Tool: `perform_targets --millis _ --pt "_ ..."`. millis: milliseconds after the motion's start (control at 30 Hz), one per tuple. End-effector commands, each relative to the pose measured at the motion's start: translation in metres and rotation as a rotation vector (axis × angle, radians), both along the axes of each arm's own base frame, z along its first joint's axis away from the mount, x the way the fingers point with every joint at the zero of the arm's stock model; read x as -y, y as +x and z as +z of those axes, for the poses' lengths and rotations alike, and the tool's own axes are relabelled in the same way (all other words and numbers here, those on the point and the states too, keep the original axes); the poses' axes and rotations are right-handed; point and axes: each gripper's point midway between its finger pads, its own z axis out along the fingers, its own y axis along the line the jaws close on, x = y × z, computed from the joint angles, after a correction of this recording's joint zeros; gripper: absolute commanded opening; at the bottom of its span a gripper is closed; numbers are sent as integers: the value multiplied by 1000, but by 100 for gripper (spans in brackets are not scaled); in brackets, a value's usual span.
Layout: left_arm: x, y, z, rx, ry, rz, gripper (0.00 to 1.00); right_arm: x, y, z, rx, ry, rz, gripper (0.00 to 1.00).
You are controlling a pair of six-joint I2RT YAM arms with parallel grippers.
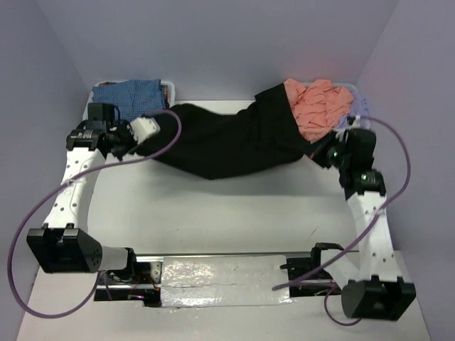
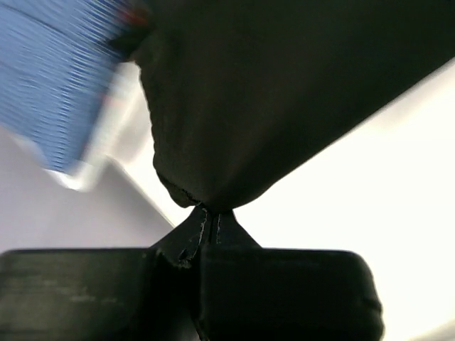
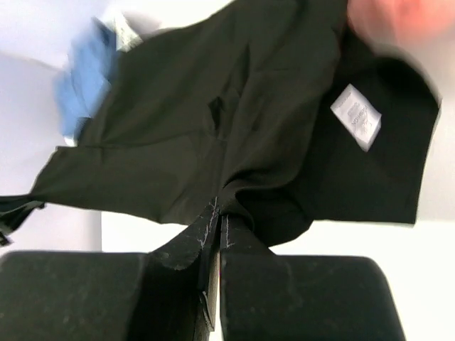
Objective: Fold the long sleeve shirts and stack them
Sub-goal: Flatten the shirt out
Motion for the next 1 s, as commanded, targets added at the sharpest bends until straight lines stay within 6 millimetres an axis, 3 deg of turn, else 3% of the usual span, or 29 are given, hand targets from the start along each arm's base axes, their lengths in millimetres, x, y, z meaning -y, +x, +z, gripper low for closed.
perform_targets --millis 0,33,67,100,167,200,300,400,567,633,800,833,900,933,967 --pt "-6 -65 -40 -208 118 -144 0 -3 -41 -53 -86 -6 0 0" --pt "-2 -84 -60 -288 103 -184 0 -4 -56 -57 -89 3 -9 0" --pt "0 -104 -71 -364 99 -218 0 -4 -64 -67 -109 9 -20 0" --pt "3 -115 -78 -400 87 -229 0 -5 -74 -90 -162 16 -27 0" --pt "9 -143 -101 -520 51 -276 0 -7 -92 -107 -206 38 -39 0" --pt "11 -151 -109 -555 47 -287 0 -7 -101 -129 -265 47 -47 0" --pt "2 -169 -143 -641 78 -260 0 -9 -120 -157 -353 79 -78 0" --pt "-7 -165 -149 -637 123 -244 0 -7 -120 -158 -356 83 -99 0" --pt "-2 -123 -118 -515 89 -203 0 -2 -94 -128 -311 43 -80 0" --pt "-3 -115 -109 -510 91 -200 0 1 -91 -133 -359 14 -69 0" --pt "-6 -125 -122 -517 101 -185 0 1 -103 -154 -424 3 -69 0" --pt "-4 -133 -132 -544 80 -179 0 1 -104 -156 -419 4 -72 0" --pt "0 -131 -141 -539 54 -170 0 -1 -102 -162 -420 24 -70 0" --pt "4 -126 -144 -531 27 -155 0 -2 -89 -159 -395 35 -62 0" --pt "6 -107 -148 -500 13 -139 0 -6 -76 -145 -359 55 -40 0"
